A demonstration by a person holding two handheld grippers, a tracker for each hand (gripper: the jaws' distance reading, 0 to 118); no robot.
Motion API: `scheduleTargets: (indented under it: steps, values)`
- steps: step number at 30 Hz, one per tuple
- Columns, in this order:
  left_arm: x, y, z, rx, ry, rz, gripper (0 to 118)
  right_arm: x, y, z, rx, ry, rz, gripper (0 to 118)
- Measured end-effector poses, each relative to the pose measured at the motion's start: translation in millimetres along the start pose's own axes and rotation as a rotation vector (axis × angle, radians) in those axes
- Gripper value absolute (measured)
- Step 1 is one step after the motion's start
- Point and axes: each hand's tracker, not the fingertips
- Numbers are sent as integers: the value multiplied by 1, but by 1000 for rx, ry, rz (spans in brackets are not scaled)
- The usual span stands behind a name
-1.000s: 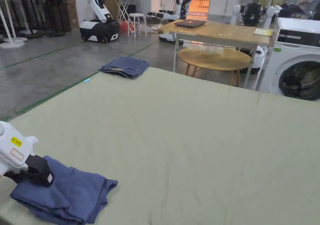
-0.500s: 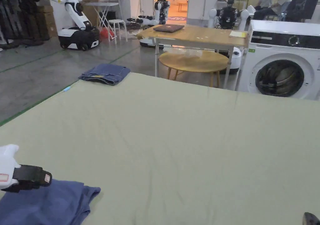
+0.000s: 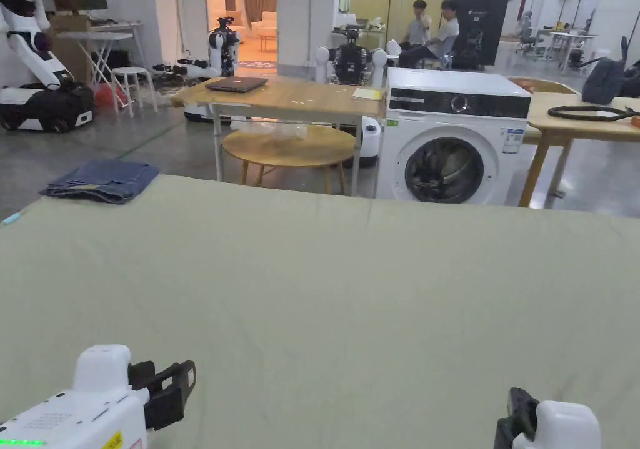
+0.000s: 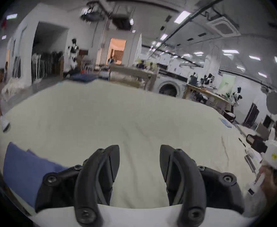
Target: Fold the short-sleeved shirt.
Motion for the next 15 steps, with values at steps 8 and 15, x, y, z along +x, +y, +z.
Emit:
scheduleTargets:
  steps: [8, 15]
  values:
    - [88, -4, -3, 177, 60, -143, 15, -8, 14, 8, 48, -9, -25, 0]
    - [119, 1, 5, 257, 114, -168, 0, -11, 15, 4, 90, -14, -31, 0]
